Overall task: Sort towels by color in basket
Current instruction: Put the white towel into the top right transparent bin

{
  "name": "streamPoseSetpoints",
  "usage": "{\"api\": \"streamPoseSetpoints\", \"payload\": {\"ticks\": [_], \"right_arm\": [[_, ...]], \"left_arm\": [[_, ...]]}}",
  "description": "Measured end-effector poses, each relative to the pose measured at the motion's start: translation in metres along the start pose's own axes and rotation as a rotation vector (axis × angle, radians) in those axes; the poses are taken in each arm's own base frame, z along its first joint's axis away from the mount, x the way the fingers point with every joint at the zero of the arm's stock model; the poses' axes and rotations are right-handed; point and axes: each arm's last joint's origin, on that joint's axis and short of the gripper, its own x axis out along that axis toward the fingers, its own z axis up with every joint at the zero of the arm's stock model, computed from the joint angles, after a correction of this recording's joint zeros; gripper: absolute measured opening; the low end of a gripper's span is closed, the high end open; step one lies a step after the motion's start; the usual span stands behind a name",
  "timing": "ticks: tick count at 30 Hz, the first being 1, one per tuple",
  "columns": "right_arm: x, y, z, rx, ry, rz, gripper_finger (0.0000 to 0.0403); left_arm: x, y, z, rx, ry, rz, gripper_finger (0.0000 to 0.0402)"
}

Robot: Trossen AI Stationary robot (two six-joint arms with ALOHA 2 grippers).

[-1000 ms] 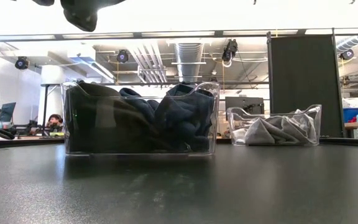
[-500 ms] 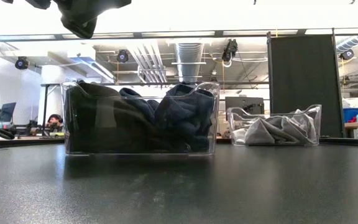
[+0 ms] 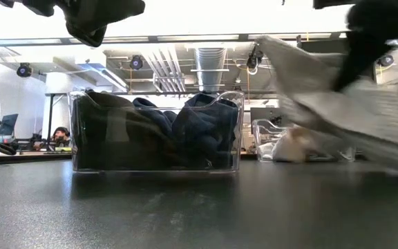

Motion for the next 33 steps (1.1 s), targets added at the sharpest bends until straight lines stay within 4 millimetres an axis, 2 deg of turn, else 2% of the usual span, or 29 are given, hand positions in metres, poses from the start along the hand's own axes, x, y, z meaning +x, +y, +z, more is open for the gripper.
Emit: {"api": "streamPoseSetpoints", "payload": {"ticks": [6, 9, 12, 18, 22, 24, 27, 30, 33], "right_arm": [[0.013, -0.049, 0.054, 0.082, -0.157, -0.145, 0.0031], [0.014, -0.087, 0.081, 0.155, -0.180, -0.202, 0.0030], [0.007, -0.133, 0.103, 0.302, -0.237, -0.247, 0.0030], [-0.005, -0.224, 0.126, 0.562, -0.359, -0.348, 0.0030], [-0.001, -0.271, 0.133, 0.694, -0.383, -0.420, 0.0030], [0.007, -0.289, 0.136, 0.757, -0.375, -0.431, 0.0030], [0.031, -0.306, 0.141, 0.839, -0.348, -0.392, 0.0030], [0.067, -0.314, 0.145, 0.884, -0.289, -0.309, 0.0035], [0.109, -0.313, 0.144, 0.937, -0.184, -0.177, 0.0036]], "left_arm": [[0.000, 0.000, -0.001, 0.007, 0.010, 0.003, 0.0184], [0.000, 0.001, -0.002, 0.011, 0.012, 0.017, 0.0184], [0.000, 0.002, -0.004, 0.023, 0.029, 0.043, 0.0184], [0.000, 0.002, -0.007, 0.025, 0.053, 0.055, 0.0184], [0.000, 0.002, -0.007, 0.025, 0.053, 0.054, 0.0184], [0.000, 0.003, -0.007, 0.025, 0.053, 0.055, 0.0184], [0.000, 0.003, -0.007, 0.025, 0.053, 0.055, 0.0184], [0.000, 0.003, -0.007, 0.025, 0.053, 0.055, 0.0184], [0.000, 0.003, -0.007, 0.025, 0.052, 0.054, 0.0184]]}}
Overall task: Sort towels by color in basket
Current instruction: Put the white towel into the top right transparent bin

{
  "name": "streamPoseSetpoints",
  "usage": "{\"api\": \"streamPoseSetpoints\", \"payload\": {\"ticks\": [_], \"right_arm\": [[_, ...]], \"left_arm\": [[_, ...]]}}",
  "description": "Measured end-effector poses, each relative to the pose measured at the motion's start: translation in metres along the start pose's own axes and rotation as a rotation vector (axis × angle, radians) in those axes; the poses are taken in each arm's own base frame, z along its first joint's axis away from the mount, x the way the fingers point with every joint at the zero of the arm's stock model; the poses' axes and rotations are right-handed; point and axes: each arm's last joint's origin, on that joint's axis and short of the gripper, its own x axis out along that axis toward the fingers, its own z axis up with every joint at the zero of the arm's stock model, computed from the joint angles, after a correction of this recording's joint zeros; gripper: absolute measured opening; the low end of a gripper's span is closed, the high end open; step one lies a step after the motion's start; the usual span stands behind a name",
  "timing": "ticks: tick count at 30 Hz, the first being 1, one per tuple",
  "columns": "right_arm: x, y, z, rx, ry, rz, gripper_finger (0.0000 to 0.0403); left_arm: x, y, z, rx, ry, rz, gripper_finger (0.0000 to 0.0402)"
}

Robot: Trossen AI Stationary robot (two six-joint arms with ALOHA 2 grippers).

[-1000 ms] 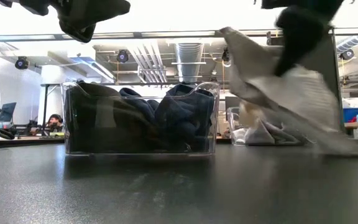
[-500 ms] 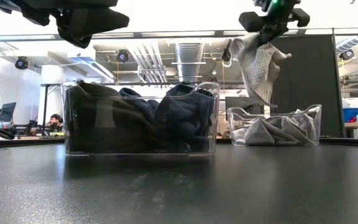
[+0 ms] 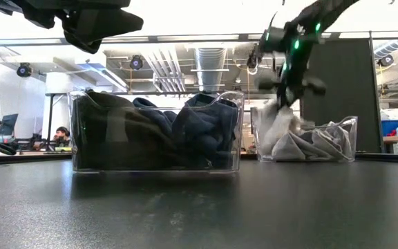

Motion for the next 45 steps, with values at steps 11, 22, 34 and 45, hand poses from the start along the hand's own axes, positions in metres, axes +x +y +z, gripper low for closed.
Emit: {"api": "streamPoseSetpoints", "payload": {"ticks": [11, 22, 34, 45], "right_arm": [[0.103, -0.017, -0.044, 0.106, 0.333, -0.150, 0.0060], [0.107, -0.015, -0.039, 0.129, 0.340, -0.159, 0.0164], [0.035, -0.011, -0.021, 0.065, 0.195, -0.023, 0.0245], [0.054, -0.001, -0.006, 0.106, -0.036, -0.050, 0.0231]], "left_arm": [[0.000, 0.000, -0.003, -0.065, 0.030, -0.009, 0.0185], [-0.002, -0.002, -0.005, -0.090, 0.044, -0.012, 0.0184], [-0.002, -0.002, -0.005, -0.161, 0.047, -0.011, 0.0184], [-0.002, -0.002, -0.004, -0.250, 0.040, -0.010, 0.0184]]}}
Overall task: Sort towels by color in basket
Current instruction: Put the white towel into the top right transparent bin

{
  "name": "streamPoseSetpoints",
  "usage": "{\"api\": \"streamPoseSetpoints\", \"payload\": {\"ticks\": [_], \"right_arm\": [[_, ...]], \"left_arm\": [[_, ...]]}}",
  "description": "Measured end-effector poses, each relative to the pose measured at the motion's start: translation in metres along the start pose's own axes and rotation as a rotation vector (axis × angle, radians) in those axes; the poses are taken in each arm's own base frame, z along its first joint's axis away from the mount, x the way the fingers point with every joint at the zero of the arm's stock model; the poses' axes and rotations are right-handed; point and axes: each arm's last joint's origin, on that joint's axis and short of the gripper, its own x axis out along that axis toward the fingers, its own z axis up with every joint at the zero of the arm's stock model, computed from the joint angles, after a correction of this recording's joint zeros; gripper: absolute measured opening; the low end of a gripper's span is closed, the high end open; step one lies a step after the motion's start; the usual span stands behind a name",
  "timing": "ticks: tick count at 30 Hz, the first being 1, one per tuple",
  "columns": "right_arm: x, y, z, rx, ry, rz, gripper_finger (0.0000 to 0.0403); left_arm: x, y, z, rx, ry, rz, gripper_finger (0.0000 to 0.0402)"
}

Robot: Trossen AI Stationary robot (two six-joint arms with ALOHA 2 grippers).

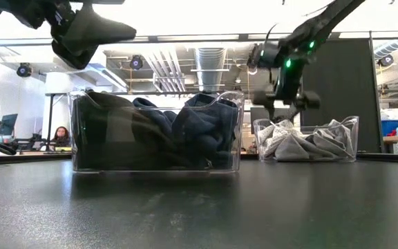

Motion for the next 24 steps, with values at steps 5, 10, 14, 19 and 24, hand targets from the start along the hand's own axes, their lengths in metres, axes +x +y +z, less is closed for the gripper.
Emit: {"api": "streamPoseSetpoints", "payload": {"ticks": [5, 10, 14, 19, 24], "right_arm": [[0.043, 0.002, -0.025, -0.060, 0.143, -0.072, 0.0222], [0.078, 0.000, -0.050, -0.069, 0.260, -0.112, 0.0219], [0.077, -0.003, -0.051, -0.097, 0.285, -0.113, 0.0219], [0.042, -0.006, -0.031, -0.095, 0.232, -0.045, 0.0219], [-0.003, -0.014, -0.011, -0.094, 0.129, 0.052, 0.0219]], "left_arm": [[-0.007, 0.000, 0.012, -0.072, -0.032, -0.019, 0.0185], [-0.029, 0.001, 0.040, -0.135, -0.060, -0.153, 0.0184], [-0.052, 0.008, 0.059, -0.114, -0.078, -0.183, 0.0184], [-0.075, 0.022, 0.071, -0.087, -0.109, -0.181, 0.0184], [-0.086, 0.030, 0.076, -0.086, -0.160, -0.152, 0.0185]]}}
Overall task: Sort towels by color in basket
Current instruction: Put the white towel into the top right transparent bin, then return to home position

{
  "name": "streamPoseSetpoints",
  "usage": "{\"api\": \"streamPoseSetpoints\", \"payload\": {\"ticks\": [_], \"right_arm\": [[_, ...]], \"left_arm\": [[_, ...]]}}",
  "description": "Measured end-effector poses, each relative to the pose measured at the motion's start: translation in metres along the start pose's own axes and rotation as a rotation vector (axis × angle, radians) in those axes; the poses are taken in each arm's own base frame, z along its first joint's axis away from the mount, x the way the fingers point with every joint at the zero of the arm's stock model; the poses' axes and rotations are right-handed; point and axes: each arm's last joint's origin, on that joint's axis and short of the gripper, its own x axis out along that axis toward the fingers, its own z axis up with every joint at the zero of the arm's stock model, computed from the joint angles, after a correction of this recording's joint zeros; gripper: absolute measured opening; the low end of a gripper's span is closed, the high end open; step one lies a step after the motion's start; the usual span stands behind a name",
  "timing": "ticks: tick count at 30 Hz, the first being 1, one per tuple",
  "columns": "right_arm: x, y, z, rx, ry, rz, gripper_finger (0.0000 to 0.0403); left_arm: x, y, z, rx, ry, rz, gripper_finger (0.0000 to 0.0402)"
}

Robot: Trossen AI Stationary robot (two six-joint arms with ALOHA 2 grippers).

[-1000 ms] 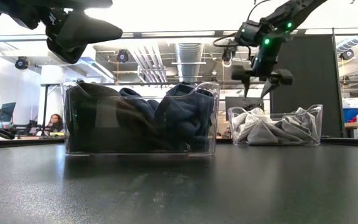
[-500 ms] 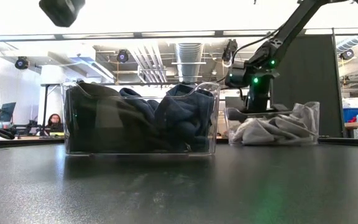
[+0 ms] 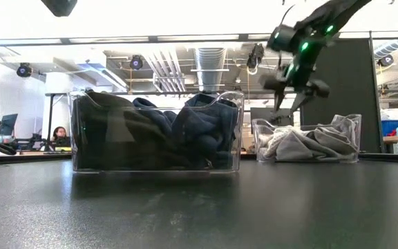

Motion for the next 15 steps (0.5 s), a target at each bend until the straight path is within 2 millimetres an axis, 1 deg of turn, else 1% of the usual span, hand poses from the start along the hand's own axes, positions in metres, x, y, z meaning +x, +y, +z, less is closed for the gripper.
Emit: {"api": "streamPoseSetpoints", "payload": {"ticks": [2, 4, 7, 9, 12, 15], "right_arm": [[-0.020, -0.003, 0.000, -0.012, -0.046, 0.045, 0.0219], [-0.040, -0.005, -0.006, -0.055, -0.095, 0.079, 0.0219], [-0.064, -0.004, -0.026, -0.198, -0.181, 0.153, 0.0219], [-0.076, -0.001, -0.046, -0.303, -0.218, 0.242, 0.0219], [-0.089, 0.004, -0.090, -0.472, -0.284, 0.409, 0.0219], [-0.102, 0.009, -0.138, -0.661, -0.373, 0.622, 0.0219]], "left_arm": [[-0.004, 0.003, 0.000, 0.001, -0.010, 0.007, 0.0184], [-0.009, 0.006, 0.000, 0.014, -0.020, 0.006, 0.0185], [-0.018, 0.014, -0.001, 0.041, -0.037, 0.004, 0.0185], [-0.025, 0.020, -0.003, 0.047, -0.055, 0.006, 0.0184], [-0.036, 0.033, -0.012, 0.072, -0.085, 0.072, 0.0185], [-0.042, 0.046, -0.030, 0.114, -0.078, 0.131, 0.0185]]}}
